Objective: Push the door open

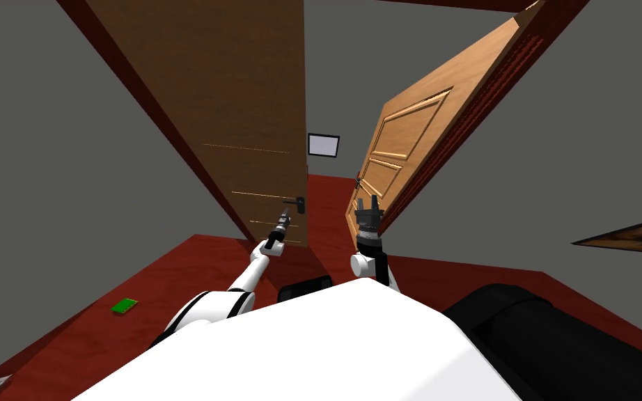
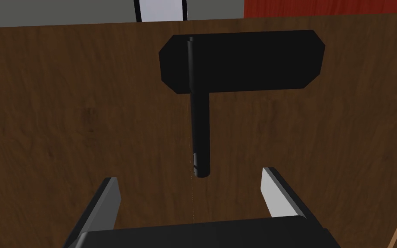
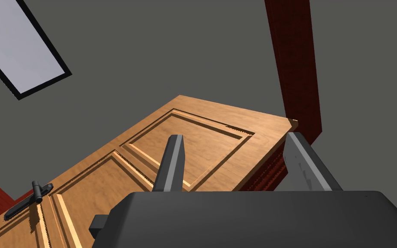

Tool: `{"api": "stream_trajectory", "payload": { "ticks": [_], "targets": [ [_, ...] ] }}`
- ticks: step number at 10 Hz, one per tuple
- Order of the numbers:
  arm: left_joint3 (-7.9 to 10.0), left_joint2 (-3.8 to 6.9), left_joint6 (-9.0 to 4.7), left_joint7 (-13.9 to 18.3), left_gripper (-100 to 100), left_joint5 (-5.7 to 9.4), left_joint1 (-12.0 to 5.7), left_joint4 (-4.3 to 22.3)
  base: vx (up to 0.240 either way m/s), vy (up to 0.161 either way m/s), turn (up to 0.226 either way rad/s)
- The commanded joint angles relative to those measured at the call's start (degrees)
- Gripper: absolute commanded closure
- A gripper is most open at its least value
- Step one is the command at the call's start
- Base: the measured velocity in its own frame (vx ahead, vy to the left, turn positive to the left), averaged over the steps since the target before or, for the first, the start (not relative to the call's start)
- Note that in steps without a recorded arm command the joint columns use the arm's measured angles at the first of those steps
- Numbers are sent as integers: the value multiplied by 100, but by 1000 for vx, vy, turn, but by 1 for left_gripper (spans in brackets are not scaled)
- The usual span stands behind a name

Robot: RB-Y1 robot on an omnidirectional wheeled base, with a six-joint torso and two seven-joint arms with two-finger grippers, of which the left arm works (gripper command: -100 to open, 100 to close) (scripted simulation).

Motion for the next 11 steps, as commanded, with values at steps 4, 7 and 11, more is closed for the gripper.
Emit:
{"api": "stream_trajectory", "payload": {
  "ticks": [4, 7, 11],
  "targets": [
    [-15, -31, 21, 46, -100, -5, -149, 247, 45, 45, -18],
    [17, 73, 11, 34, -100, 6, -156, 274, 137, -37, -21],
    [60, 76, 1, 16, -100, 22, -155, 297, 186, -46, -22]
  ]
}}
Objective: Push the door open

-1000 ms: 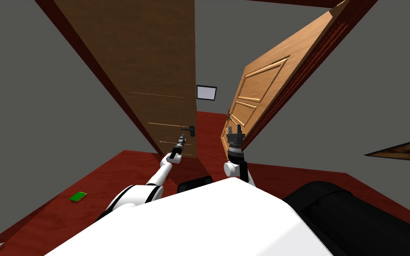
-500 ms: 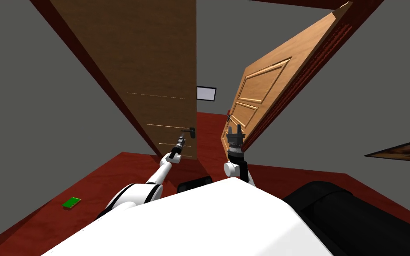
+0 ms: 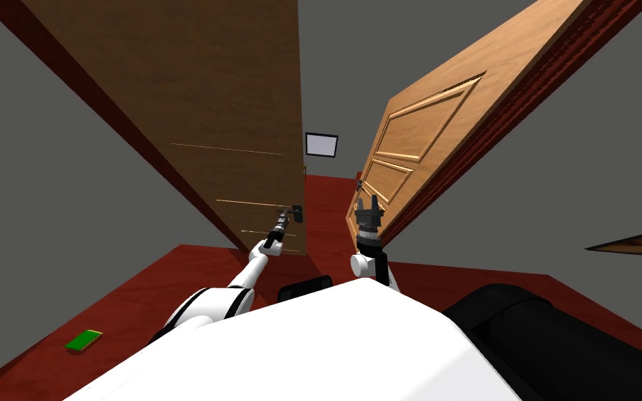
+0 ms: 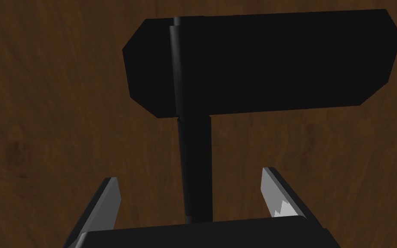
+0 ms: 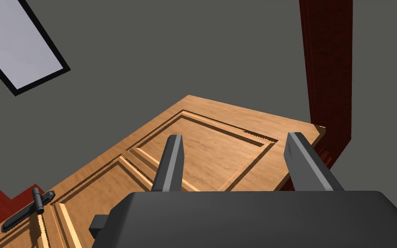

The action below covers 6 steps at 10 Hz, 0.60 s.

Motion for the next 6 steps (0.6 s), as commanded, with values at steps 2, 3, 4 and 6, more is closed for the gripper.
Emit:
{"api": "stream_trajectory", "payload": {
  "ticks": [2, 3, 4, 6],
  "targets": [
    [28, -62, -4, -13, -100, 10, 1, 11, 191, -35, -19],
    [16, -38, 6, -5, -100, 6, 7, -8, 81, -12, -2],
    [16, -38, 6, -5, 100, 6, 7, -8, -10, 1, 5],
    [16, -38, 6, -5, 100, 6, 7, -8, -18, 5, -11]
  ]
}}
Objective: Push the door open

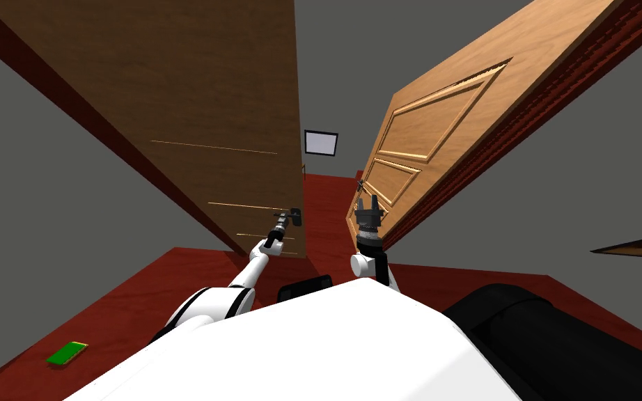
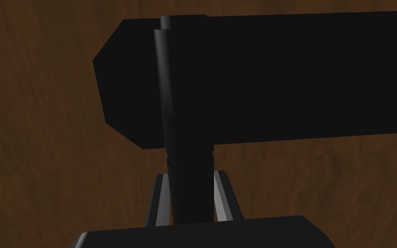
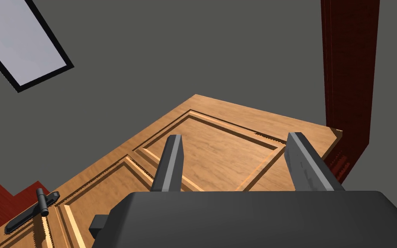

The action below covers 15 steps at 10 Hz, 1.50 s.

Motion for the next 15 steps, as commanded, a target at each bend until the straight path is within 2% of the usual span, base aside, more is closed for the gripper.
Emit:
{"api": "stream_trajectory", "payload": {
  "ticks": [1, 3, 6, 9, 10, 15],
  "targets": [
    [-9, -7, -1, -3, 100, -4, 27, 13, 0, 0, 0],
    [-9, -7, -1, -3, 100, -4, 27, 13, 0, 0, 0],
    [113, 72, 5, -39, 100, 40, 14, 5, 142, -73, 34],
    [136, 85, 6, -47, 100, 47, 17, 6, 99, -50, 8],
    [242, 143, 10, -83, 100, 84, 31, 11, 121, -90, 30],
    [514, 274, 21, -175, 100, 178, 66, 23, 184, -145, 72]
  ]
}}
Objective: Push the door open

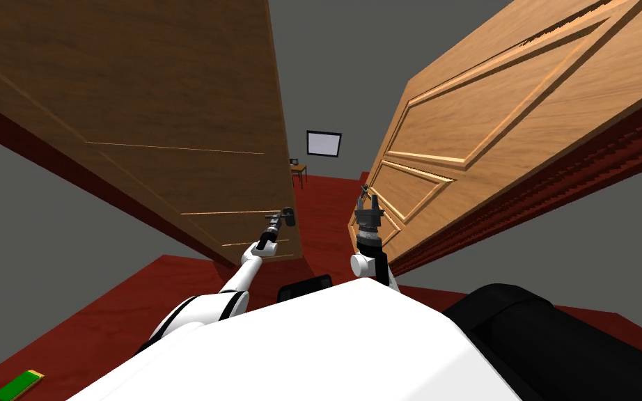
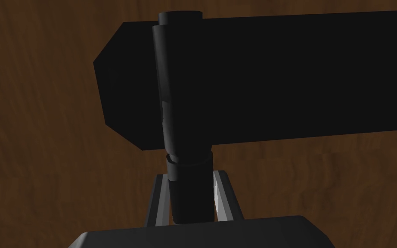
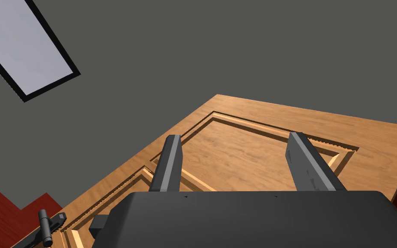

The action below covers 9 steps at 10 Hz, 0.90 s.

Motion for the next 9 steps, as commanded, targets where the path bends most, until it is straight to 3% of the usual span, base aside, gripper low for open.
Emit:
{"api": "stream_trajectory", "payload": {
  "ticks": [1, 9],
  "targets": [
    [127, 48, -158, -67, 100, 36, -166, 271, 86, -56, 26],
    [436, 178, -146, -172, 100, 144, -126, 285, 87, -84, 49]
  ]
}}
